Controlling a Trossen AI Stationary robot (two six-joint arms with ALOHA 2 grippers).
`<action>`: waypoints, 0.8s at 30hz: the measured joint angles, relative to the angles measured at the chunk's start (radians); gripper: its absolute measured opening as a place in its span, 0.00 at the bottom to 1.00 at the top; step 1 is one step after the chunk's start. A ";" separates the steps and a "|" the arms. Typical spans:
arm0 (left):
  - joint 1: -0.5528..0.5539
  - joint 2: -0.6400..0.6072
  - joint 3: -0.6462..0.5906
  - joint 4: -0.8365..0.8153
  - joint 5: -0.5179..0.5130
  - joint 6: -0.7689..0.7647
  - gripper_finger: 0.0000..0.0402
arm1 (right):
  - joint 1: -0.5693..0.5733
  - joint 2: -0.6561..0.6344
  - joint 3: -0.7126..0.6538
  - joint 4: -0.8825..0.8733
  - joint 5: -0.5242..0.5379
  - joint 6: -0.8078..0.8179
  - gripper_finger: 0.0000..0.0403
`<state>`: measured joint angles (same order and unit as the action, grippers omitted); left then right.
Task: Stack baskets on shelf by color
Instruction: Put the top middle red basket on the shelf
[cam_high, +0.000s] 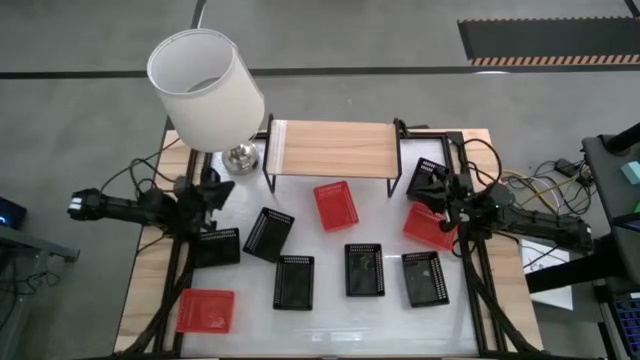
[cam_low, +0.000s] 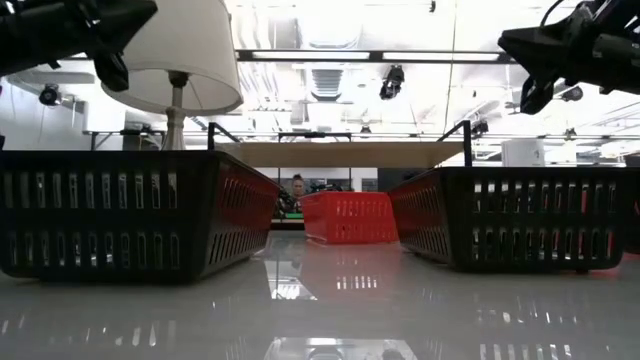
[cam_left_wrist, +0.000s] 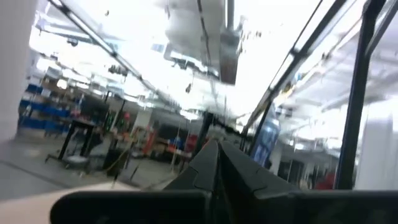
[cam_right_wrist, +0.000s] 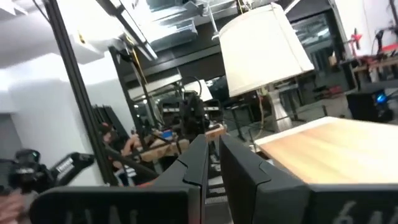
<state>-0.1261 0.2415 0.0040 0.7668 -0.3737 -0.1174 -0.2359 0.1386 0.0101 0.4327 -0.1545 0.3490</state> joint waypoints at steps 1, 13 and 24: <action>0.000 0.000 0.000 0.007 0.000 -0.004 0.00 | 0.000 0.005 0.000 0.000 0.000 -0.015 0.08; 0.000 0.007 0.002 0.010 -0.001 0.026 0.00 | 0.000 0.092 0.000 0.010 0.024 -0.124 0.08; 0.000 0.009 0.014 0.102 0.061 0.105 0.00 | 0.083 0.309 0.077 0.232 -0.002 -0.292 0.08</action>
<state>-0.1261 0.2507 0.0183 0.8690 -0.3128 -0.0120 -0.1526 0.4474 0.0868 0.6648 -0.1566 0.0567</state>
